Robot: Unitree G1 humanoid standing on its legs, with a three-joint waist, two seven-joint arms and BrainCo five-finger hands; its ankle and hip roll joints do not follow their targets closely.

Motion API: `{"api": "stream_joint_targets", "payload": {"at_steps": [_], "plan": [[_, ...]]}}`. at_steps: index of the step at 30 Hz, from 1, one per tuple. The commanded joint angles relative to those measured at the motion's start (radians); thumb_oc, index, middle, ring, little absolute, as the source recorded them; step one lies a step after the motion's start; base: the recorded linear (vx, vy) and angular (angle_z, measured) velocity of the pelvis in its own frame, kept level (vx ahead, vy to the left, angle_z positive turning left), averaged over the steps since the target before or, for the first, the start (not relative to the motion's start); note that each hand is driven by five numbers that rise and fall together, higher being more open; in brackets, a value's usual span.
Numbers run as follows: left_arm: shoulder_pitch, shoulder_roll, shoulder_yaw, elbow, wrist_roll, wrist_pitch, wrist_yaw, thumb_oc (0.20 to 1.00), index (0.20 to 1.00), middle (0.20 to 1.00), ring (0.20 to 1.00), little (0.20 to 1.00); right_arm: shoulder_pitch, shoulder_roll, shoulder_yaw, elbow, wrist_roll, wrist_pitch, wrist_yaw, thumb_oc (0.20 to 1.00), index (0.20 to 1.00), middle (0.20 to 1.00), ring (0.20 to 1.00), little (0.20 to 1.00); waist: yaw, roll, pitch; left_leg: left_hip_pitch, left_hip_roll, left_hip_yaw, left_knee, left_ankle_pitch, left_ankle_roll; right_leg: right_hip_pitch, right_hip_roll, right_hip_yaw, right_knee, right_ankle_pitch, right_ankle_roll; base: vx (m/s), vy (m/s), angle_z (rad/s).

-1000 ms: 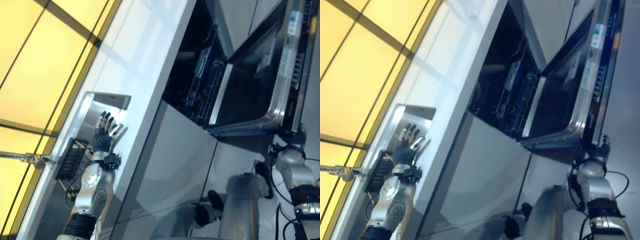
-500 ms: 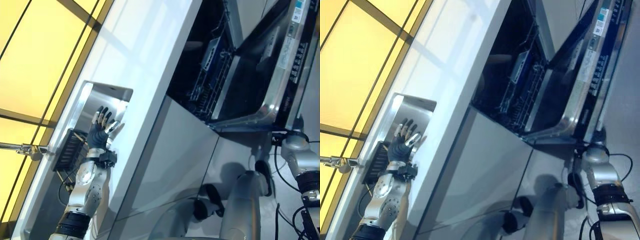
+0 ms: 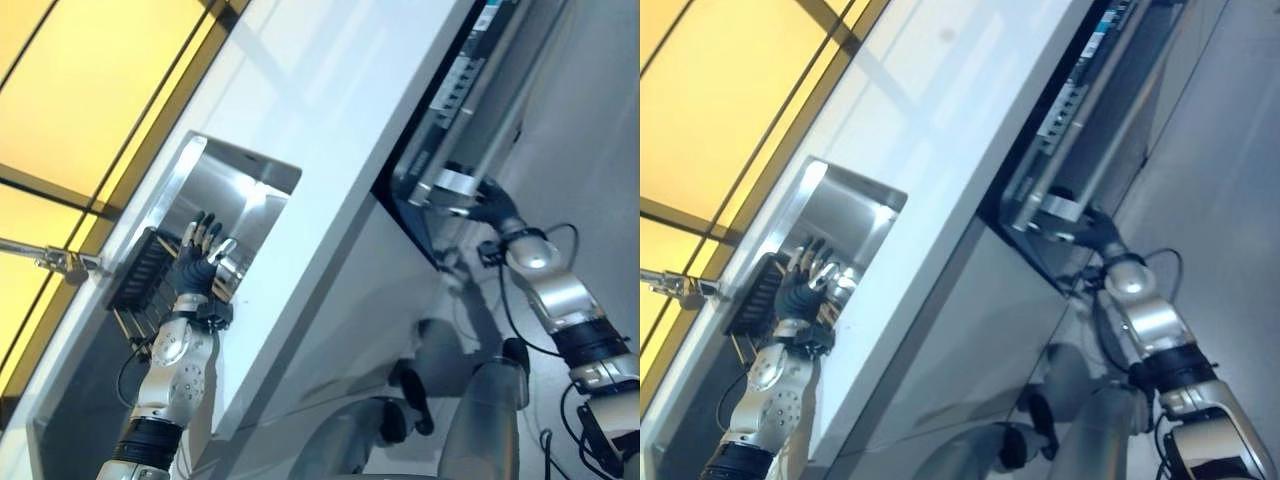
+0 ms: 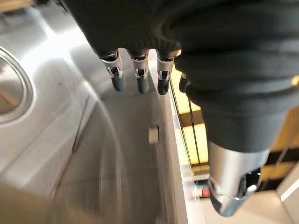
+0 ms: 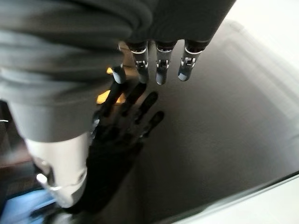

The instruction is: Pick up plates and place into dishwasher.

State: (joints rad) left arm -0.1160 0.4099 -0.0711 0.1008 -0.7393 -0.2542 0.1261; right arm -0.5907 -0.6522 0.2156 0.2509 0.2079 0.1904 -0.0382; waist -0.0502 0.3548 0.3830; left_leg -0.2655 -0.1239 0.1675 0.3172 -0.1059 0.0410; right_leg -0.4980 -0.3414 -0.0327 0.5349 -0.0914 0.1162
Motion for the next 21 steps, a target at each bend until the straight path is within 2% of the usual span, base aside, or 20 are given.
{"api": "stream_joint_targets", "payload": {"at_steps": [1, 6, 11, 16, 19, 21], "plan": [[0.002, 0.073, 0.085, 0.004, -0.001, -0.024, 0.022, 1.0, 1.0, 1.0, 1.0, 1.0, -0.088, 0.045, 0.009, -0.11, -0.009, -0.125, 0.065, 1.0, 1.0, 1.0, 1.0, 1.0, 0.047, -0.086, -0.039, -0.009, 0.0, -0.025, 0.069, -0.086, -0.002, 0.132, 0.024, 0.008, -0.272, 0.11, -0.013, 0.04, -0.05, 0.22], [0.005, 0.074, 0.102, 0.011, 0.045, -0.016, 0.003, 1.0, 1.0, 1.0, 1.0, 1.0, 0.012, 0.078, -0.015, -0.117, -0.014, -0.174, 0.067, 1.0, 1.0, 1.0, 1.0, 1.0, 0.071, -0.179, -0.106, 0.057, 0.021, -0.047, 0.033, -0.086, -0.005, 0.254, 0.053, -0.04, -0.345, 0.116, -0.009, 0.06, -0.094, 0.21], [0.032, 0.075, 0.139, 0.01, 0.097, 0.01, -0.036, 1.0, 1.0, 1.0, 1.0, 1.0, 0.173, 0.137, -0.075, -0.093, 0.024, -0.212, -0.001, 1.0, 1.0, 1.0, 1.0, 1.0, 0.097, -0.279, -0.194, 0.126, 0.046, -0.084, -0.027, -0.079, -0.007, 0.373, 0.096, -0.068, -0.418, 0.119, -0.011, 0.11, -0.112, 0.28], [0.101, 0.044, 0.206, -0.015, 0.144, 0.018, -0.083, 1.0, 1.0, 1.0, 1.0, 1.0, 0.411, 0.191, -0.171, -0.095, 0.025, -0.246, -0.065, 1.0, 1.0, 1.0, 1.0, 1.0, 0.095, -0.329, -0.254, 0.212, 0.069, -0.1, -0.122, -0.06, -0.005, 0.449, 0.135, -0.067, -0.465, 0.107, -0.009, 0.09, -0.003, 0.29], [0.134, 0.026, 0.254, -0.02, 0.152, 0.02, -0.1, 1.0, 1.0, 1.0, 1.0, 1.0, 0.503, 0.236, -0.238, -0.101, 0.047, -0.212, -0.095, 1.0, 1.0, 1.0, 1.0, 1.0, 0.081, -0.347, -0.279, 0.255, 0.078, -0.096, -0.166, -0.053, -0.004, 0.467, 0.15, -0.058, -0.472, 0.1, -0.007, 0.05, 0.056, 0.09], [0.149, 0.017, 0.278, -0.009, 0.154, 0.008, -0.108, 1.0, 1.0, 1.0, 1.0, 1.0, 0.551, 0.258, -0.278, -0.083, 0.058, -0.14, -0.143, 1.0, 1.0, 1.0, 1.0, 1.0, 0.067, -0.357, -0.292, 0.278, 0.082, -0.092, -0.182, -0.056, -0.002, 0.472, 0.157, -0.047, -0.471, 0.097, -0.003, 0.03, 0.081, -0.01]]}}
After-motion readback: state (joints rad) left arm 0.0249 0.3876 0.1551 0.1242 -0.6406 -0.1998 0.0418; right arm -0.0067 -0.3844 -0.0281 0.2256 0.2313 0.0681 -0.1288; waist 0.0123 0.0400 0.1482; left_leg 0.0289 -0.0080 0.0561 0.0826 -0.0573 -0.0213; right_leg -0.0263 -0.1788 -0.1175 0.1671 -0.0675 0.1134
